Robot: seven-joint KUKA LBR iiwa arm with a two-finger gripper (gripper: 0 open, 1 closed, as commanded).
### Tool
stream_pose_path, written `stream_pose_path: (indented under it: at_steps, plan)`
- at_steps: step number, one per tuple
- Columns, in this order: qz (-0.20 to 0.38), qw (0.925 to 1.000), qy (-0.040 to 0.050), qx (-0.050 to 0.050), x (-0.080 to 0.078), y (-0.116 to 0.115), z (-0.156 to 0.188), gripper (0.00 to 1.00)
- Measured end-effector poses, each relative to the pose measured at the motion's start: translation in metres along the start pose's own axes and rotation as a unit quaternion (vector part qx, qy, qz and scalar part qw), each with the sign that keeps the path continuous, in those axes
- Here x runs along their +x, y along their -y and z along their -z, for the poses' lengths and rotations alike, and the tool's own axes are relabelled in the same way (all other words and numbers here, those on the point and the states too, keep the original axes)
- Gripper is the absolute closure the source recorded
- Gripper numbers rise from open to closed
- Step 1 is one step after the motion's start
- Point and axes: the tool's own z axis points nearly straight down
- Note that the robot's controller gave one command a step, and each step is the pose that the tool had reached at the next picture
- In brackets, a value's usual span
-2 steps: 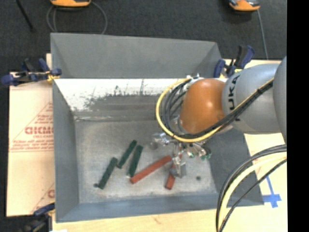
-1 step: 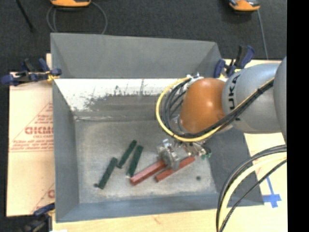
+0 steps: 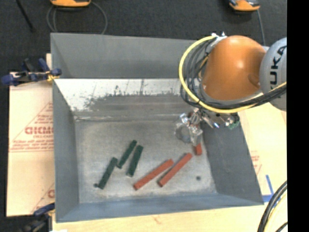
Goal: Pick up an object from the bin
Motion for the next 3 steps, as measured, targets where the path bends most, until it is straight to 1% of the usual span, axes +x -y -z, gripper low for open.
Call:
stream_pose_path:
  at_steps: [1, 2, 3]
  plan:
    - [-0.001, 1.0000, -0.0025, -0.004, 0.001, -0.002, -0.004, 0.00]
    - [-0.006, 0.9999, -0.0069, -0.007, 0.059, -0.057, -0.137, 0.00]
    - [-0.005, 1.0000, -0.0026, -0.003, 0.056, -0.053, -0.133, 1.00]
